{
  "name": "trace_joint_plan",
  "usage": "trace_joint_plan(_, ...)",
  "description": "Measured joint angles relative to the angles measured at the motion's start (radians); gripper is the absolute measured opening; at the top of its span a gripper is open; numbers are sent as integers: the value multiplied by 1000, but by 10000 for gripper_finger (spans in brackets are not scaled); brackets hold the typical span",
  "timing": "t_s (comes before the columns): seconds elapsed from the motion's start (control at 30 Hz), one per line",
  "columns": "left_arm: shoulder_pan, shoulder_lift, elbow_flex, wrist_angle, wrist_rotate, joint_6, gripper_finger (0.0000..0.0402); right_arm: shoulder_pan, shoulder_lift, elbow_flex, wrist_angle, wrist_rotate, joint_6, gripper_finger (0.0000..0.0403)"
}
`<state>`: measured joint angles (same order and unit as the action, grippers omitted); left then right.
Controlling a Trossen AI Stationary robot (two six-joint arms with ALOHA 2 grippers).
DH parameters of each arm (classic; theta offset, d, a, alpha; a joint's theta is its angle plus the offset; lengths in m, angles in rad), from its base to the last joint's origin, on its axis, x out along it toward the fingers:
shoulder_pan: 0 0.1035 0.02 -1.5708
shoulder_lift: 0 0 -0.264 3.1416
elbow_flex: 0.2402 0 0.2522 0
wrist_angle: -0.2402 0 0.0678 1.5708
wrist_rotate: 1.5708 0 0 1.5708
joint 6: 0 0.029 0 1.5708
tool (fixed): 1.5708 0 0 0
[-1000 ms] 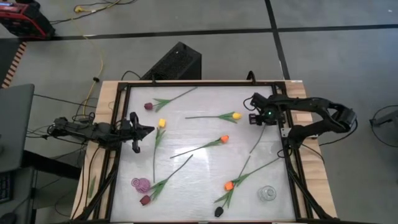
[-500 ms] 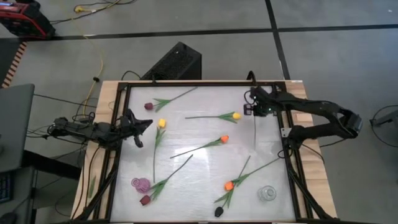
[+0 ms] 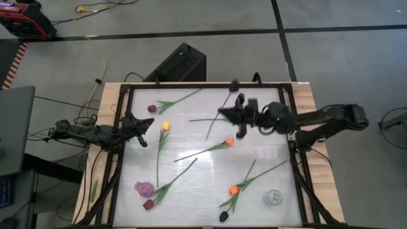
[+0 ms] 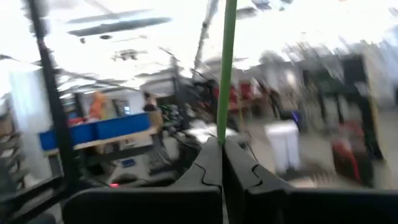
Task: Sort flowers into vase by color
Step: Put the top black flower into the pink flower vase
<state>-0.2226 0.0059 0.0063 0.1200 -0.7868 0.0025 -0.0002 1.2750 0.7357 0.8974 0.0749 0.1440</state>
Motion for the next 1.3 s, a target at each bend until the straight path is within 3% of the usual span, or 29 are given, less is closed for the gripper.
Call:
trace_joint_plan(0.2, 0, 0, 0, 35, -116, 35, 0, 116, 262, 239, 4, -12, -107, 19)
trace_joint_plan(0.43, 0, 0, 0, 29, -127, 11, 0, 132, 553, 559, 12, -236, -102, 18)
trace_joint_plan(0.7, 0, 0, 0, 29, -126, -17, 0, 131, 845, 920, -3, -381, -20, 18)
trace_joint_plan(0.97, 0, 0, 0, 26, -125, -52, 0, 133, 1041, 1167, 4, -393, 66, 18)
trace_joint_plan(1.3, 0, 0, 0, 2, -107, -74, 0, 152, 1201, 1353, 16, -391, 68, 18)
